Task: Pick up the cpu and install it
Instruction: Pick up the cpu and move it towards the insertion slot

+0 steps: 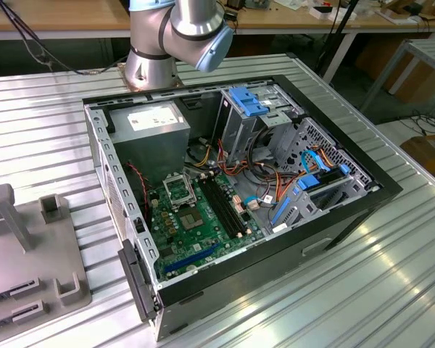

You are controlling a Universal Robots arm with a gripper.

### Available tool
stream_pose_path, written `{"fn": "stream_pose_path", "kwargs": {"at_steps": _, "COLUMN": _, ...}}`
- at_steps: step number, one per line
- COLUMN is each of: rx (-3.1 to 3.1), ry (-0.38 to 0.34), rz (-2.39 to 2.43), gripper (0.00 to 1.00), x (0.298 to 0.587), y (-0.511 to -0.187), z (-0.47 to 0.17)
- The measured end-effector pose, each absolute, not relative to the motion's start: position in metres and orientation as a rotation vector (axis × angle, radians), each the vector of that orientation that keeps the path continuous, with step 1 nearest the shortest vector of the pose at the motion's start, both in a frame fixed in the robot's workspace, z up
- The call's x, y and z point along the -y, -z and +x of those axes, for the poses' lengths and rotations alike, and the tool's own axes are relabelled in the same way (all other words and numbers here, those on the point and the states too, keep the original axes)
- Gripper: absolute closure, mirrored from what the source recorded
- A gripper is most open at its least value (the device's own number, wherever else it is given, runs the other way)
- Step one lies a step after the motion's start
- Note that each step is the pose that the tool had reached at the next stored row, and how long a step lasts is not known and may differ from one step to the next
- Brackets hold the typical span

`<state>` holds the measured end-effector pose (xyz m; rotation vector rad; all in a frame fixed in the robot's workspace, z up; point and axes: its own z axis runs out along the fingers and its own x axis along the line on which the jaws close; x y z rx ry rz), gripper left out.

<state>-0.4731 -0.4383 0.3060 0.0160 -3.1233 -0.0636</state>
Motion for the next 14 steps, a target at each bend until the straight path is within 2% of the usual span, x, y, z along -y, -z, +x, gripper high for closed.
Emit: {"fn": "stream_pose_path", "kwargs": {"at_steps": 14, "rx": 3.123, "ry": 0.064, "rz": 0.016, "gripper": 0.36, "x": 0.449, "y": -0.289, "z": -0.473}}
